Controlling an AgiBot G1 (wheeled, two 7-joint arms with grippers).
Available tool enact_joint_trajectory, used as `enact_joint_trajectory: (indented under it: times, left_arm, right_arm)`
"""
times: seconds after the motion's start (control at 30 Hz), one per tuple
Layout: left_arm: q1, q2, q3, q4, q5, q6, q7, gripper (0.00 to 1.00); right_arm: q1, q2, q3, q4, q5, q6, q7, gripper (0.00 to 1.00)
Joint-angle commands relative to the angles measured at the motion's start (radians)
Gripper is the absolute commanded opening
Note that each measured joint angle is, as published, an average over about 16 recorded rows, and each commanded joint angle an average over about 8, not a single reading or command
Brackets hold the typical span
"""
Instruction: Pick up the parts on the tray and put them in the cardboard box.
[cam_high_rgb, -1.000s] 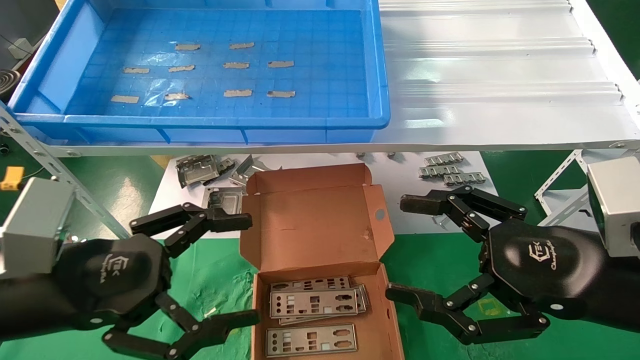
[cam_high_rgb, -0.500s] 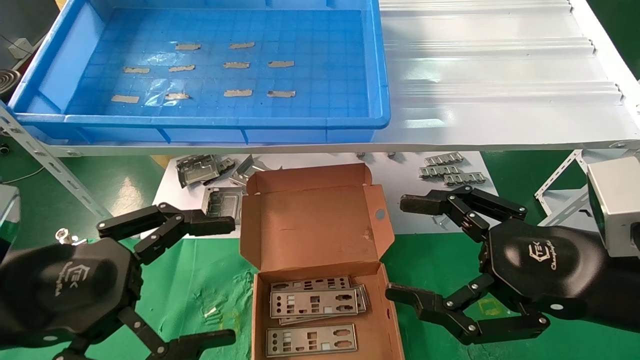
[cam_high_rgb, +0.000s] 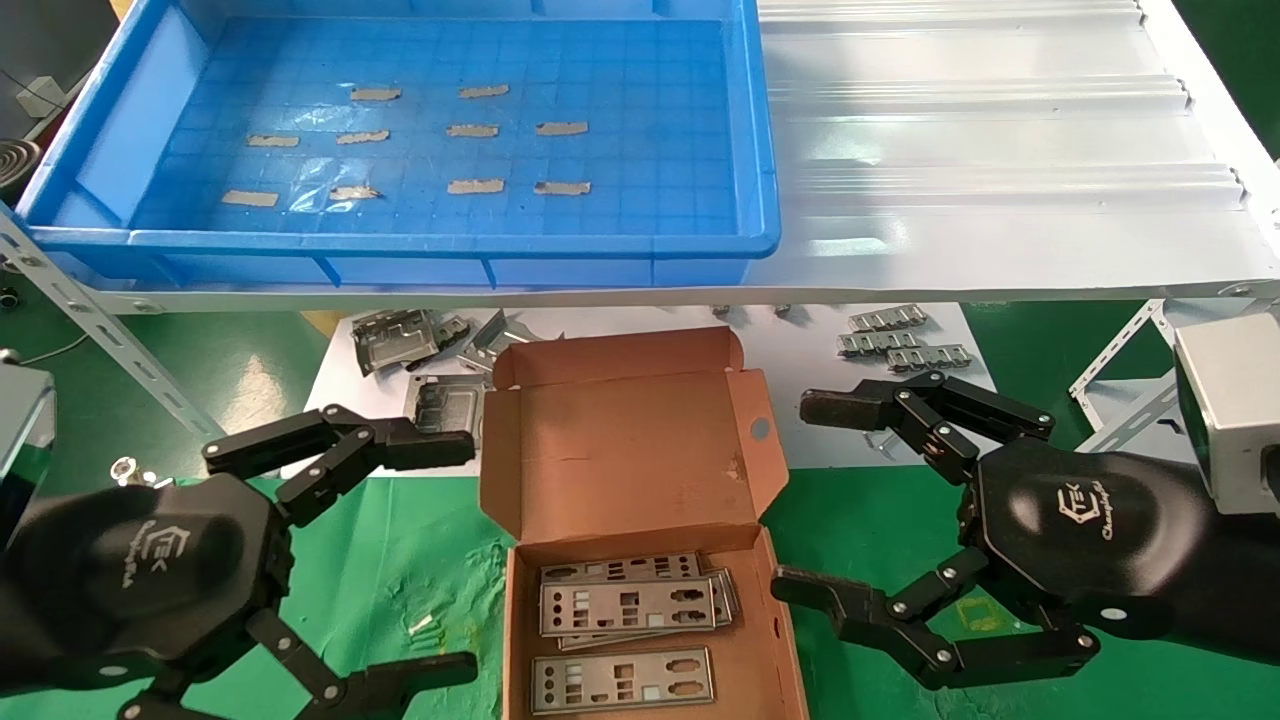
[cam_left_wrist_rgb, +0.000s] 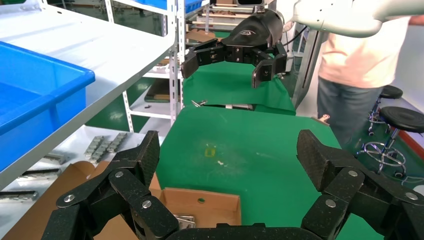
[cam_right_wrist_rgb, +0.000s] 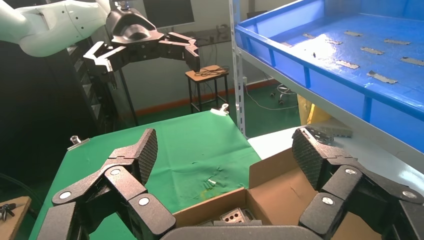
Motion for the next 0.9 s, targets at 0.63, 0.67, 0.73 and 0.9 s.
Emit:
enact_joint_trajectory:
  times: [0.63,0.67,0.73,0.9]
  left_arm:
    - [-0.002,0.003,0.003,0.003,0.003,-0.002,0.002,1.00]
    - [-0.002,0.003,0.003,0.003,0.004,-0.002,0.002,1.00]
    - [-0.002,0.003,0.003,0.003,0.004,-0.002,0.002,1.00]
    - [-0.002,0.003,0.004,0.004,0.004,-0.003,0.002,1.00]
  right_arm:
    - [0.000,0.000,0.000,0.000,0.000,0.000,0.000,1.00]
    - [0.000,0.000,0.000,0.000,0.000,0.000,0.000,1.00]
    - [0.000,0.000,0.000,0.000,0.000,0.000,0.000,1.00]
    - [0.000,0.000,0.000,0.000,0.000,0.000,0.000,1.00]
